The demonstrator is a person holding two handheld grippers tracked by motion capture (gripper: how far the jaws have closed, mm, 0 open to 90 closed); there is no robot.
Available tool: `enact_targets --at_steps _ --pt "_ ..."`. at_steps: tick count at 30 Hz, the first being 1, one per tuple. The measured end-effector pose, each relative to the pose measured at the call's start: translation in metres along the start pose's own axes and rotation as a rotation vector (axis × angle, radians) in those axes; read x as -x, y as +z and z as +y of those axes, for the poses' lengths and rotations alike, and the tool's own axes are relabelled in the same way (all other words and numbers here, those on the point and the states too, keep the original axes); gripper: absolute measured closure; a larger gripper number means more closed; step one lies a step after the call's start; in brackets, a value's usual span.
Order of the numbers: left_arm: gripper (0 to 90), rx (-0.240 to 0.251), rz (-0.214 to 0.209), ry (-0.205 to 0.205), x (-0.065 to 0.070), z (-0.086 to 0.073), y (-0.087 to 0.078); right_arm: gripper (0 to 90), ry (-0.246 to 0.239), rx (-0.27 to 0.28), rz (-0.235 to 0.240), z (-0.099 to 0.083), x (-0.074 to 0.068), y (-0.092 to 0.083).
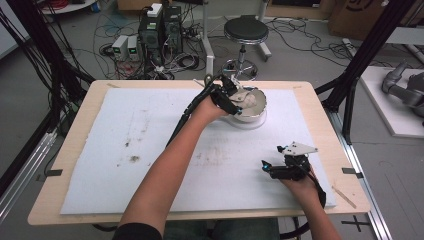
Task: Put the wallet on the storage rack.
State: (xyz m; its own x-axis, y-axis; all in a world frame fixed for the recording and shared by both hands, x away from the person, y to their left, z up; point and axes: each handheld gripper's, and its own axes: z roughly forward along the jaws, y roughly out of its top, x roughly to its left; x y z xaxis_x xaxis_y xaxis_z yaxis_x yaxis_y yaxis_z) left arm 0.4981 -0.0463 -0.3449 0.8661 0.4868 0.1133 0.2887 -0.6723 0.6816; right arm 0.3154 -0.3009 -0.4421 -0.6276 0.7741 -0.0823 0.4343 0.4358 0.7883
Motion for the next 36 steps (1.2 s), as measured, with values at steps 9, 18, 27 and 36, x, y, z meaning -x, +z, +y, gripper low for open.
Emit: enact_targets --at_steps 9,18,27,36 --pt "35.8 -0.024 0.000 0.020 0.003 0.011 0.019 18.7 -0.008 -0.001 -0.001 0.000 0.001 0.001" --pt "35.5 -0.043 0.007 0.027 0.005 0.024 0.035 18.7 -0.001 0.003 -0.005 0.002 0.001 0.002" --pt "34.1 -0.078 0.021 0.040 0.007 0.027 0.045 18.7 -0.019 -0.003 0.001 0.002 -0.001 0.003" --pt "28.8 -0.072 0.052 0.062 0.009 0.027 0.040 18.7 -0.018 -0.003 0.001 0.002 -0.001 0.003"
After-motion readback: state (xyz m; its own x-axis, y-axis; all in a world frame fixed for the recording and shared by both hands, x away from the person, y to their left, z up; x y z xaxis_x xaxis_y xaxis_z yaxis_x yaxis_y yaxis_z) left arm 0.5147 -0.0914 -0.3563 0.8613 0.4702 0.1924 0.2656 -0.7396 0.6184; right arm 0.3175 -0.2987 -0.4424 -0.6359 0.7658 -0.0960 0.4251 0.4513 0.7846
